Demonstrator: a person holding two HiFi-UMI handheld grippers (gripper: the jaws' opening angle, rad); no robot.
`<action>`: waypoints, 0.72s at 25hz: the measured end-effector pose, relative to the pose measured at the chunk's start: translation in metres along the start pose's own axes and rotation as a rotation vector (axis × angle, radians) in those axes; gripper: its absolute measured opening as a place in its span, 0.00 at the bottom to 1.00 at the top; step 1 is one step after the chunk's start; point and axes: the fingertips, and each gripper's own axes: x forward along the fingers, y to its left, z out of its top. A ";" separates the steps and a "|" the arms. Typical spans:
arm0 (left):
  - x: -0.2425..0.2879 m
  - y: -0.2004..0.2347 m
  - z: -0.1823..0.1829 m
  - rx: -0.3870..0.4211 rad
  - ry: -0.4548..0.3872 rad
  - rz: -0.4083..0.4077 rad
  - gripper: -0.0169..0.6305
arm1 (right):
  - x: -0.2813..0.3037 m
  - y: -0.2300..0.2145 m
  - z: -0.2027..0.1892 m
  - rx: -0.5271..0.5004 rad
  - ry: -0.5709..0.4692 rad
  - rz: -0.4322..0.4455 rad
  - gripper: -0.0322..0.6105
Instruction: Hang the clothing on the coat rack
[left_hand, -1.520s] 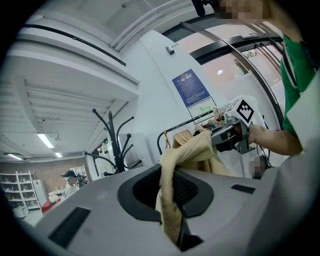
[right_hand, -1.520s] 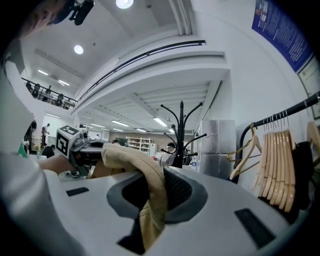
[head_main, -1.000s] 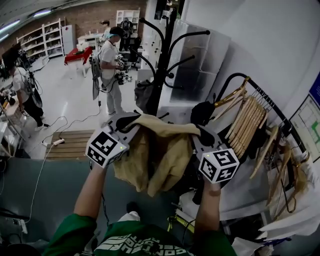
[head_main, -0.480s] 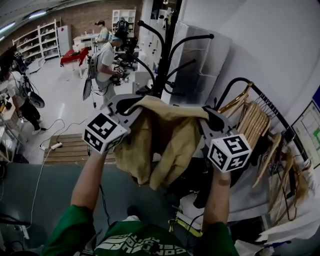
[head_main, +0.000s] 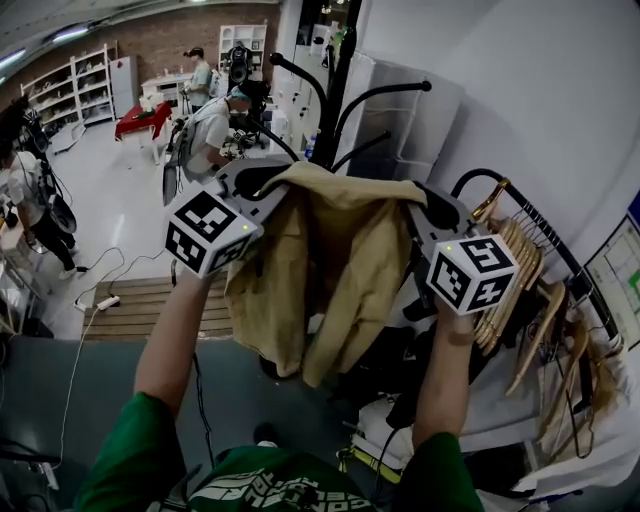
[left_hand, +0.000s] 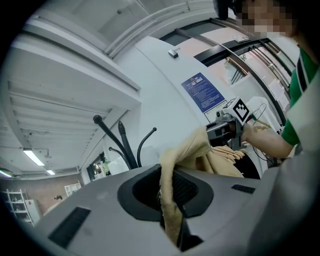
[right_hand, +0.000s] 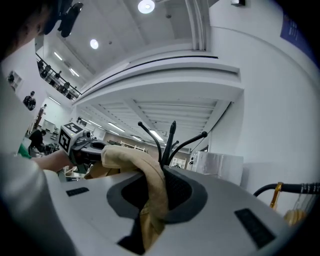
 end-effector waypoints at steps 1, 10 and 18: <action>0.005 0.005 -0.001 0.002 0.004 -0.003 0.07 | 0.005 -0.004 0.001 0.002 0.000 -0.003 0.14; 0.043 0.033 -0.024 -0.034 0.016 -0.053 0.07 | 0.053 -0.031 -0.020 0.067 0.031 -0.010 0.14; 0.069 0.031 -0.061 -0.116 0.029 -0.168 0.07 | 0.087 -0.036 -0.064 0.135 0.118 0.013 0.15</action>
